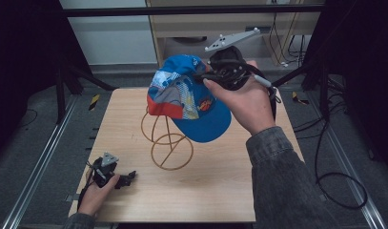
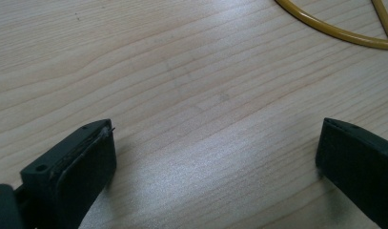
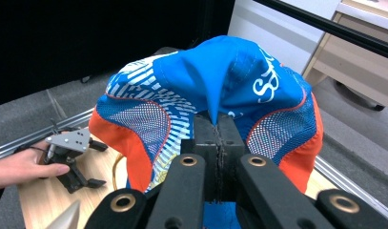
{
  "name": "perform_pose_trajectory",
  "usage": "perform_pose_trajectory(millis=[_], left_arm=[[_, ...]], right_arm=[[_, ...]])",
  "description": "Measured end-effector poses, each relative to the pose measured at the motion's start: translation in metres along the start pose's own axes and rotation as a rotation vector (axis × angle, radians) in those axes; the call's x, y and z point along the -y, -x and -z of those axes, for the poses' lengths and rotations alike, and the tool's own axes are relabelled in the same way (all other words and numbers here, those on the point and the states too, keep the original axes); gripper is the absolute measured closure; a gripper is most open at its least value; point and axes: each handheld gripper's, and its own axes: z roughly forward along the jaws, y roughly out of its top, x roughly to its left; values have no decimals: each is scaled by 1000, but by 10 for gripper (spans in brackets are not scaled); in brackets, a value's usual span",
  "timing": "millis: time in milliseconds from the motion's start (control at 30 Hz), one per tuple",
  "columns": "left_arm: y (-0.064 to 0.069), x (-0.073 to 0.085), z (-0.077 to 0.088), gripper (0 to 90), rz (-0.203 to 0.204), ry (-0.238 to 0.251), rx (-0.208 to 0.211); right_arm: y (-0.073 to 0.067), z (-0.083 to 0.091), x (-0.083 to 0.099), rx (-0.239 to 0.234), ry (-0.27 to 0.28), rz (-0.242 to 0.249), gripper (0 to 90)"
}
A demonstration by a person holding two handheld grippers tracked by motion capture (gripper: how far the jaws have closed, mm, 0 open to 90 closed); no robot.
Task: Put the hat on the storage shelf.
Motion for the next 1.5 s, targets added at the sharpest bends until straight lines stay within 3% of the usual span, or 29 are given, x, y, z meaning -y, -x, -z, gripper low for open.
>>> perform_pose_trajectory(millis=[667, 1033, 1500], left_arm=[[0, 0, 0, 0, -1, 0, 2], [0, 0, -1, 0, -1, 1, 3], [-1, -1, -1, 0, -5, -1, 4]], right_arm=[[-17, -26, -9, -50, -8, 16, 900], [-27, -48, -9, -74, -32, 30, 900], [-29, -68, -2, -91, -73, 24, 900]])
